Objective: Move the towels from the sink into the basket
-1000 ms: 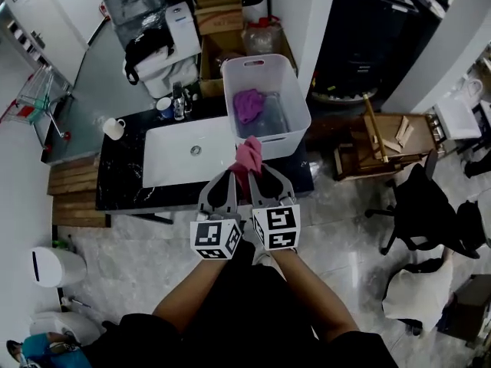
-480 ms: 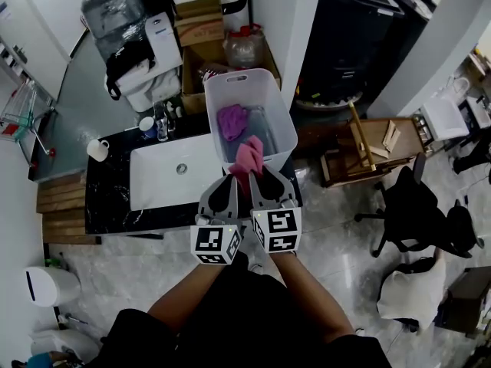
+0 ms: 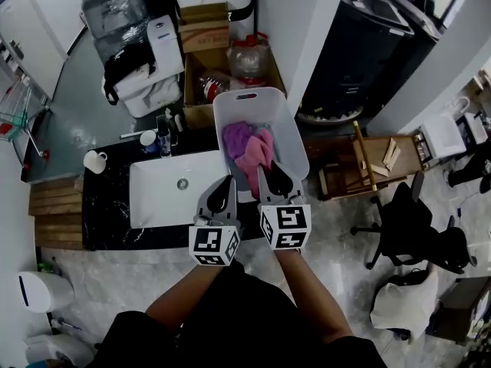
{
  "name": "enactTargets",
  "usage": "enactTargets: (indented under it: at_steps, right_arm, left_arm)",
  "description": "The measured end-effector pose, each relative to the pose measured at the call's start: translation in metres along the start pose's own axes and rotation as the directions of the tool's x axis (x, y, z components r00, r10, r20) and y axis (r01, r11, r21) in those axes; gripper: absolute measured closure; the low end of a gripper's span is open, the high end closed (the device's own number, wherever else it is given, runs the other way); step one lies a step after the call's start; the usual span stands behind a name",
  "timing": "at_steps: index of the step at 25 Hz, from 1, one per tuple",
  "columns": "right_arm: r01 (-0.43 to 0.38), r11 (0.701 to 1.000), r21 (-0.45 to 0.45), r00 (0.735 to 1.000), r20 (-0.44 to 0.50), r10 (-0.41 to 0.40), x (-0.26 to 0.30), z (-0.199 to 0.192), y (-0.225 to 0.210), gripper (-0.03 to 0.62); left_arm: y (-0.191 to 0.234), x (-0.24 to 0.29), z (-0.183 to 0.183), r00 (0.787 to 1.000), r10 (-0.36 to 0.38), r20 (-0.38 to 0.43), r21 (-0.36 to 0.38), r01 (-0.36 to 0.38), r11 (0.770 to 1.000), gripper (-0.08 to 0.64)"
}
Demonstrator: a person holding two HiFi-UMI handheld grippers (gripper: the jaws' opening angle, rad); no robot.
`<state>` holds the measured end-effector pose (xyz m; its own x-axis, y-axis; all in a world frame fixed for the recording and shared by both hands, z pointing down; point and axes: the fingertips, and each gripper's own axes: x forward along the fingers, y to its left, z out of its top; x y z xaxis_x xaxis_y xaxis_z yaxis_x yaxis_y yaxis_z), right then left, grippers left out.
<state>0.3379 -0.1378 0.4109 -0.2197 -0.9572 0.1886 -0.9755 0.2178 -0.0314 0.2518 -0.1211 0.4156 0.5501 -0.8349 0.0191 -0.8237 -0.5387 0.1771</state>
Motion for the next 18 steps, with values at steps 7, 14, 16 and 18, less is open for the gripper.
enactTargets:
  at_steps: [7, 14, 16, 18]
  right_arm:
    - [0.037, 0.999, 0.03, 0.999, -0.03, -0.036, 0.055, 0.007, -0.011, 0.492]
    - [0.059, 0.992, 0.111, 0.995, -0.087, -0.049, 0.111, -0.008, -0.017, 0.491]
    - [0.057, 0.993, 0.099, 0.994, -0.101, -0.047, 0.12, -0.008, -0.016, 0.491]
    - [0.051, 0.995, 0.082, 0.993, -0.111, -0.042, 0.13, -0.008, -0.015, 0.491]
  left_arm:
    - [0.043, 0.033, 0.016, 1.0, -0.008, 0.03, -0.043, 0.009, 0.999, 0.555]
    - [0.068, 0.055, 0.016, 0.999, -0.03, 0.012, -0.066, 0.031, 0.997, 0.555]
    - [0.074, 0.057, 0.014, 1.0, -0.027, 0.007, -0.073, 0.028, 0.997, 0.555]
    - [0.084, 0.062, 0.012, 1.0, -0.017, 0.004, -0.084, 0.018, 0.996, 0.555]
